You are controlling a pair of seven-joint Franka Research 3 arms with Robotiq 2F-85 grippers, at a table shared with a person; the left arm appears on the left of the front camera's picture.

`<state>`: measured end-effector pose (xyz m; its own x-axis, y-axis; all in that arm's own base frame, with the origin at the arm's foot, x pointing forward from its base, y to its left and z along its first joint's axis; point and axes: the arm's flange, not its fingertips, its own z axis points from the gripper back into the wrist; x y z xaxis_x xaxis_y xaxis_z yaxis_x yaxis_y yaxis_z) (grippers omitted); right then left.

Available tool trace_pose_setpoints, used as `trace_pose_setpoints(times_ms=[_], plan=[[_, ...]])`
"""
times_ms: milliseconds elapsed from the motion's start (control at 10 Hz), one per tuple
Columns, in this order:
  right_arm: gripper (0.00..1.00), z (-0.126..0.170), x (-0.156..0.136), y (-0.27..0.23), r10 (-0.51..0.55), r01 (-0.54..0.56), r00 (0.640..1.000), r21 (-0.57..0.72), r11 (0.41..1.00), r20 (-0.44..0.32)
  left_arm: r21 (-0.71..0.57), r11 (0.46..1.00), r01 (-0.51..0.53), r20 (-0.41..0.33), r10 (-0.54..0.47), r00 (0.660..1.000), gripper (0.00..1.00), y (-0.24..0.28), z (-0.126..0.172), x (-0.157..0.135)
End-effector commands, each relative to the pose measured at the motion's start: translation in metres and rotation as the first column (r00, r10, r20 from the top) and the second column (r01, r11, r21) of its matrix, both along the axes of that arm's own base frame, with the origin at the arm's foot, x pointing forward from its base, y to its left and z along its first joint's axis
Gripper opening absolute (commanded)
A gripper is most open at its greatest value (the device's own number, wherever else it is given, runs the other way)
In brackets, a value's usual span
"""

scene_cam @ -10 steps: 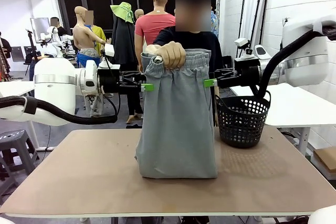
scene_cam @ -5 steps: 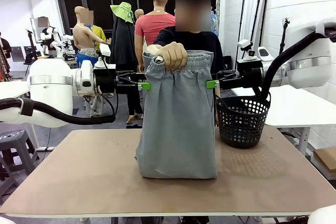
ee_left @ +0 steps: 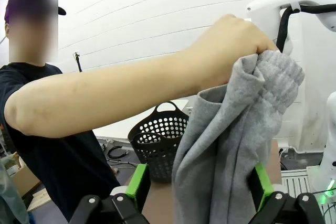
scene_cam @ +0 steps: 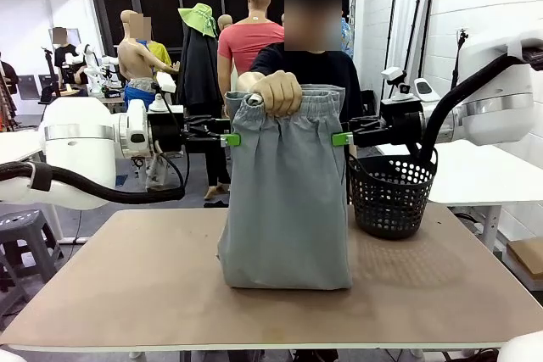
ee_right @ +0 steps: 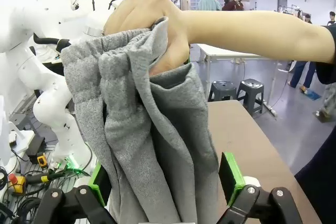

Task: Fold the training pants.
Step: Release the ends of the Training pants and then grab the overlapped ends.

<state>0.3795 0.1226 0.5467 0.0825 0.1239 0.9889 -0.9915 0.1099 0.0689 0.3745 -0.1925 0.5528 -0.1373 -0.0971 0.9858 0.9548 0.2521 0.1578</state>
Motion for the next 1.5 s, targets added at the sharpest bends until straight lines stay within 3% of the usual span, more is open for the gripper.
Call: trace_pose_setpoints(times_ms=[0,300,600,900,1400], plan=[[1.0,-0.002,0.002,0.002,0.02,-0.02,0.999,0.001,1.0,-0.027,-0.026,0.999,-0.021,0.02,0.022,1.0,1.0,0.001,-0.005,-0.006],[1.0,-0.001,0.0,0.006,0.106,-0.104,0.992,0.031,0.994,-0.072,-0.05,0.987,0.152,0.002,-0.152,0.988,1.0,-0.004,-0.006,-0.008],[1.0,0.001,-0.006,0.009,0.163,-0.159,0.983,0.057,0.986,-0.082,-0.006,0.972,0.233,-0.036,-0.233,0.972,1.0,-0.007,-0.007,-0.008],[1.0,0.005,-0.012,0.021,0.178,-0.176,0.983,0.035,0.984,-0.051,-0.005,0.971,0.237,-0.027,-0.237,0.971,1.0,-0.012,-0.004,-0.006],[1.0,-0.007,-0.023,0.036,0.209,-0.206,0.974,0.044,0.978,-0.084,0.01,0.971,0.238,-0.057,-0.237,0.97,1.0,-0.025,-0.005,0.002]])
